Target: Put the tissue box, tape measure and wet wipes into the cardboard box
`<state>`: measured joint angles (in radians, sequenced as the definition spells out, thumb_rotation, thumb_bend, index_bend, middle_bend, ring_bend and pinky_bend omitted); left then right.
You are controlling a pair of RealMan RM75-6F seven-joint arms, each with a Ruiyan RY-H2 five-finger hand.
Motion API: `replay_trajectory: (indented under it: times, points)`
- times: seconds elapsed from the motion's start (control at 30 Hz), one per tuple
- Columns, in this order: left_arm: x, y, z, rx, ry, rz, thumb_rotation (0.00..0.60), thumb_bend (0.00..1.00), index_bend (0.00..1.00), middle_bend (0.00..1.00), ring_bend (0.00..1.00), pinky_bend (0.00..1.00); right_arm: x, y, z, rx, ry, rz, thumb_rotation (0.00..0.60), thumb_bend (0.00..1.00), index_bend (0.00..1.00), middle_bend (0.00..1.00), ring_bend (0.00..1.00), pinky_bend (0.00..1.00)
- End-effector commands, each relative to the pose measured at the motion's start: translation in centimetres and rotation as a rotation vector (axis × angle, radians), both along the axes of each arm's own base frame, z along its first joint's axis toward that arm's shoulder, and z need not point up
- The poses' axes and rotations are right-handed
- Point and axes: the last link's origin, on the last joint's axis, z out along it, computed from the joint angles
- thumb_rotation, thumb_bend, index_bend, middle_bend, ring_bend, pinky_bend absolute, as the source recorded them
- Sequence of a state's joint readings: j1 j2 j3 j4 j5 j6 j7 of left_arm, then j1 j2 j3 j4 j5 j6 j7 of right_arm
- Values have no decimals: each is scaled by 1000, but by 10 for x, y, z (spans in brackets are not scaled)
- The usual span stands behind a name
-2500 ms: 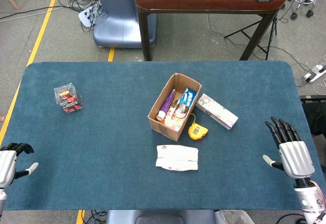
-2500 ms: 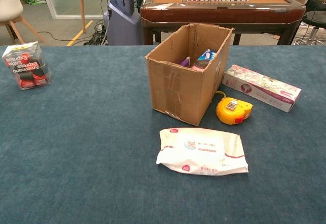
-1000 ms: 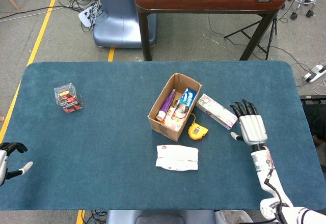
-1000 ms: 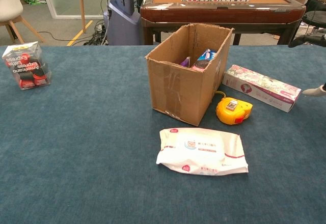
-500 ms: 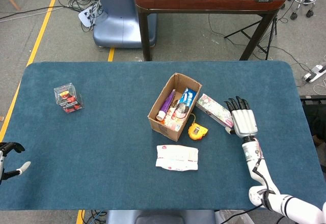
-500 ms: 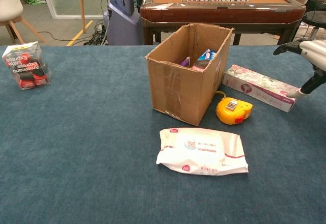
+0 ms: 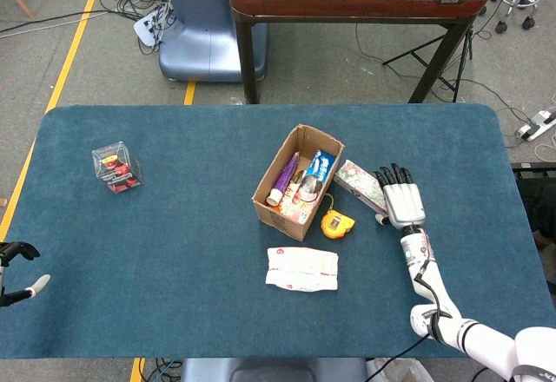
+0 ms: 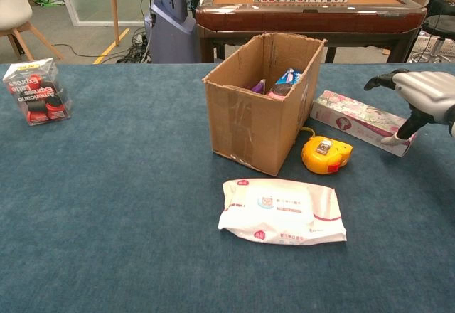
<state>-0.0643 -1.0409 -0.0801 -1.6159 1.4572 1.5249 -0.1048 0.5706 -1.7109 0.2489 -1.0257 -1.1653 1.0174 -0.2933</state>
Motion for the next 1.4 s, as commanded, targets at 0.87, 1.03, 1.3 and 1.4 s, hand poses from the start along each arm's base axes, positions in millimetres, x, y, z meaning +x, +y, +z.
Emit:
replay_trajectory:
  times: [0.87,1.03,1.3,1.4]
  points:
    - [-3,3,-5,-28,0,19,600,135,488,523,393,488,-37,-25,29,-76,41,-122,600,0,196,119,31,114]
    - [-3,3,-4,-25,-6,17,600,135,488,523,393,487,-28,-24,18,-26,8,-121,600,0,196,119,32,114]
    - [-2,2,-2,-21,-17,10,600,135,488,523,393,487,-7,-30,6,12,-31,-107,600,0,196,160,55,114]
    - [-2,1,-1,-20,-28,10,600,135,488,523,393,488,0,-33,2,26,-75,-122,600,0,196,179,72,114]
